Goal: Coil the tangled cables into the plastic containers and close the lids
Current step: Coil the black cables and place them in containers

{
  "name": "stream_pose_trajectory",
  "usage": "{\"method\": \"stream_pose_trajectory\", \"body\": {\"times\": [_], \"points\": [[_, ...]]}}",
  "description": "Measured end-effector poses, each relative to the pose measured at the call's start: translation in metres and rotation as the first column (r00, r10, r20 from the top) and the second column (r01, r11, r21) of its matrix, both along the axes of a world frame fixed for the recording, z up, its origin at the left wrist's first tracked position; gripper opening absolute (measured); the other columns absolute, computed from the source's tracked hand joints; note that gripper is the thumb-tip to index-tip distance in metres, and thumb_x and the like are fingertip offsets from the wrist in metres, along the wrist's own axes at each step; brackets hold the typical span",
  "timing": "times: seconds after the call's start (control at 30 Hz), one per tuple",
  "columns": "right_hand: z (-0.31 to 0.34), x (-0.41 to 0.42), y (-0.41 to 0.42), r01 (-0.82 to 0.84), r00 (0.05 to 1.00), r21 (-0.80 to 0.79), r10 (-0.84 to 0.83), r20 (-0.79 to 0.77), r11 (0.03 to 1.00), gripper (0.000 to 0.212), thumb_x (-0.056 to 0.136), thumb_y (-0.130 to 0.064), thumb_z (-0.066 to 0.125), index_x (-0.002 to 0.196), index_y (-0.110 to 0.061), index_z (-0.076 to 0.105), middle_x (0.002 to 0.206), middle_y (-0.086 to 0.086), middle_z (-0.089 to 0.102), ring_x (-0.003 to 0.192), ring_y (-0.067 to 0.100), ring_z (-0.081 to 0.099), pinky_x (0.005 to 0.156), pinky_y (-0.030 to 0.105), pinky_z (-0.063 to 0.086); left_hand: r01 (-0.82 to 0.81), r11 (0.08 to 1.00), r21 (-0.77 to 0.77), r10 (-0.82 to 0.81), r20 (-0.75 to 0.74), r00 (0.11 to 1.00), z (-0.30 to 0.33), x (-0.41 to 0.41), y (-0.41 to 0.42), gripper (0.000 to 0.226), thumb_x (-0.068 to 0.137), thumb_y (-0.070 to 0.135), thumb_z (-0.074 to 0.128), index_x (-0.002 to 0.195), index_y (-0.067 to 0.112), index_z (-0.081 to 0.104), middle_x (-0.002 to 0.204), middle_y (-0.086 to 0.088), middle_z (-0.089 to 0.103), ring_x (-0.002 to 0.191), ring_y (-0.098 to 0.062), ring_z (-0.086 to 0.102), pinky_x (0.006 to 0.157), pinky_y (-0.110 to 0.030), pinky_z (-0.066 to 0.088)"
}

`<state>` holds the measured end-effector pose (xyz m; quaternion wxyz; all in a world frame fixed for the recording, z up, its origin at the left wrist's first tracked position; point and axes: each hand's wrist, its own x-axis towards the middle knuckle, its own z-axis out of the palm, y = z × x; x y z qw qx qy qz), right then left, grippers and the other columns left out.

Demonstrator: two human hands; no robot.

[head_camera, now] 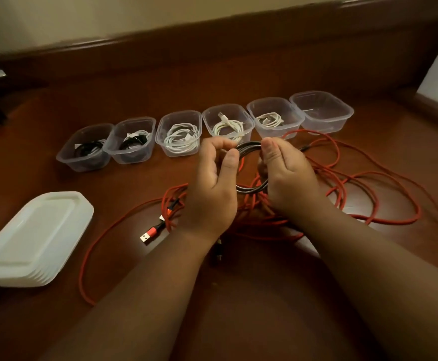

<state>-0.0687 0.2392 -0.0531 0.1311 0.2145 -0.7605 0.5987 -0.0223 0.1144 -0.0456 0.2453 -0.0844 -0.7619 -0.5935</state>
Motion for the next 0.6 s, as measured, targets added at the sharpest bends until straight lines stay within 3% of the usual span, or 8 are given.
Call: {"method": "stream_pose_trajectory", "body": {"times": [0.1, 0.2, 0.27, 0.33, 0.4, 0.5, 0.6], "points": [[0.001, 0.003, 0.0, -0.018, 1.0, -0.082, 0.019, 0.01, 0.997, 0.034, 0.101, -0.036, 0.035, 0.072, -0.021, 0.047, 0.062, -0.008, 0.044, 0.055, 0.004, 0.04, 0.055, 0.025, 0.036, -0.104, 0.987, -0.123, 0.093, -0.088, 0.992, -0.006, -0.003, -0.004, 0.011, 0.101, 0.024, 0.052, 0.109, 0.021, 0.058, 0.091, 0.008, 0.06, 0.084, -0.002, 0.06, 0.076, -0.016, 0.046], [0.001, 0.003, 0.001, 0.01, 1.0, -0.14, -0.008, 0.014, 0.99, 0.034, 0.102, -0.033, 0.036, 0.072, -0.02, 0.047, 0.063, -0.007, 0.045, 0.057, 0.007, 0.042, 0.056, 0.028, 0.037, -0.209, 0.937, -0.281, 0.164, -0.175, 0.971, -0.007, -0.006, -0.007, 0.023, 0.098, 0.026, 0.058, 0.117, 0.016, 0.066, 0.107, 0.002, 0.06, 0.1, -0.007, 0.06, 0.086, -0.017, 0.048], [0.001, 0.003, 0.003, 0.026, 1.0, -0.133, -0.028, -0.014, 0.991, 0.034, 0.103, -0.032, 0.036, 0.074, -0.017, 0.048, 0.064, -0.004, 0.045, 0.058, 0.009, 0.041, 0.055, 0.028, 0.037, -0.216, 0.931, -0.294, 0.18, -0.145, 0.973, -0.003, -0.004, -0.004, 0.025, 0.096, 0.025, 0.061, 0.118, 0.017, 0.069, 0.107, 0.006, 0.063, 0.102, -0.006, 0.061, 0.088, -0.017, 0.049], [0.0, 0.003, 0.005, 0.034, 0.997, -0.092, -0.04, -0.065, 0.995, 0.035, 0.102, -0.032, 0.035, 0.076, -0.013, 0.05, 0.065, -0.003, 0.045, 0.057, 0.008, 0.041, 0.054, 0.027, 0.036, -0.149, 0.974, -0.171, 0.149, -0.011, 0.989, 0.001, -0.001, -0.001, 0.02, 0.095, 0.019, 0.064, 0.113, 0.02, 0.072, 0.102, 0.008, 0.072, 0.098, -0.003, 0.066, 0.088, -0.018, 0.051], [-0.001, 0.001, 0.007, 0.053, 0.991, -0.036, -0.057, -0.12, 0.998, 0.036, 0.101, -0.032, 0.035, 0.077, -0.01, 0.05, 0.064, -0.004, 0.045, 0.057, 0.008, 0.042, 0.054, 0.027, 0.035, -0.057, 0.994, 0.098, 0.042, 0.144, 0.989, 0.006, 0.002, 0.002, 0.019, 0.093, 0.01, 0.065, 0.108, 0.019, 0.074, 0.097, 0.002, 0.076, 0.095, -0.01, 0.071, 0.088, -0.027, 0.055], [-0.003, -0.004, 0.008, 0.09, 0.98, 0.032, -0.082, -0.18, 0.995, 0.032, 0.102, -0.03, 0.037, 0.075, -0.016, 0.048, 0.061, -0.009, 0.043, 0.056, 0.007, 0.044, 0.051, 0.019, 0.032, 0.043, 0.86, 0.508, -0.218, 0.29, 0.932, 0.013, 0.005, 0.005, 0.02, 0.091, 0.005, 0.061, 0.104, 0.016, 0.071, 0.087, -0.002, 0.075, 0.083, -0.014, 0.071, 0.073, -0.026, 0.056], [-0.005, -0.008, 0.008, 0.113, 0.97, 0.096, -0.089, -0.228, 0.989, 0.031, 0.103, -0.028, 0.039, 0.073, -0.032, 0.04, 0.059, -0.01, 0.042, 0.056, 0.003, 0.047, 0.051, 0.012, 0.031, 0.081, 0.749, 0.657, -0.383, 0.33, 0.863, 0.015, 0.006, 0.004, 0.023, 0.081, 0.014, 0.062, 0.103, 0.018, 0.068, 0.079, 0.002, 0.069, 0.074, -0.01, 0.063, 0.066, -0.025, 0.042]]}}
